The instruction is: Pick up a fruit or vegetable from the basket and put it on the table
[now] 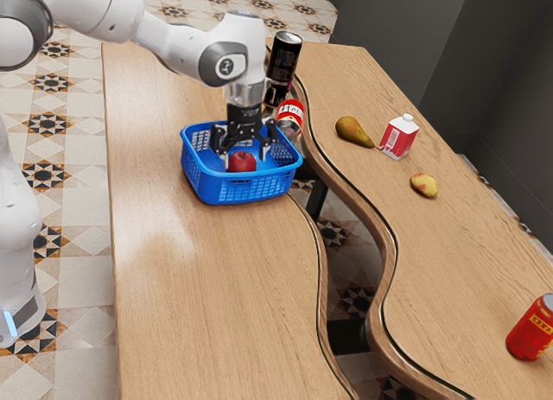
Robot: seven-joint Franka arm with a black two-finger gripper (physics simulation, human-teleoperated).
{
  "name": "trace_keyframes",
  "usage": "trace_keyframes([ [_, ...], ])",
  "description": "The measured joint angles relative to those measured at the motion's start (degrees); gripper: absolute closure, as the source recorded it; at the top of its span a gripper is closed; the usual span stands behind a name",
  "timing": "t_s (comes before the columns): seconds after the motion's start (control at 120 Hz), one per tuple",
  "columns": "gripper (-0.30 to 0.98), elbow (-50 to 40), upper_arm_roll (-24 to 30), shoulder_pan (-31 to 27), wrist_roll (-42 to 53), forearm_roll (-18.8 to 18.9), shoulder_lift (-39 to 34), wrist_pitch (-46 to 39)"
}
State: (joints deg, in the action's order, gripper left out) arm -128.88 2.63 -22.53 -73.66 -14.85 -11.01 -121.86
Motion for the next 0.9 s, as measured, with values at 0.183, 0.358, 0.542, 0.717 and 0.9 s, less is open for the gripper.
trace_keyframes([
  [0.183,0.0,-0.04,0.42,-1.26,-2.7,0.08,-0.04,-0.33],
  [0.358,0.0,0.0,0.76,-1.54,-3.18,0.05,1.33,-0.46],
  [0.542,0.0,0.25,0.8,-1.8,-3.54,-0.23,4.04,-1.03],
  [0.717,0.1,0.27,0.8,-1.84,-3.85,-0.53,4.93,-1.67],
  [0.9,0.35,0.25,0.8,-1.81,-4.5,-0.89,4.94,-1.92],
])
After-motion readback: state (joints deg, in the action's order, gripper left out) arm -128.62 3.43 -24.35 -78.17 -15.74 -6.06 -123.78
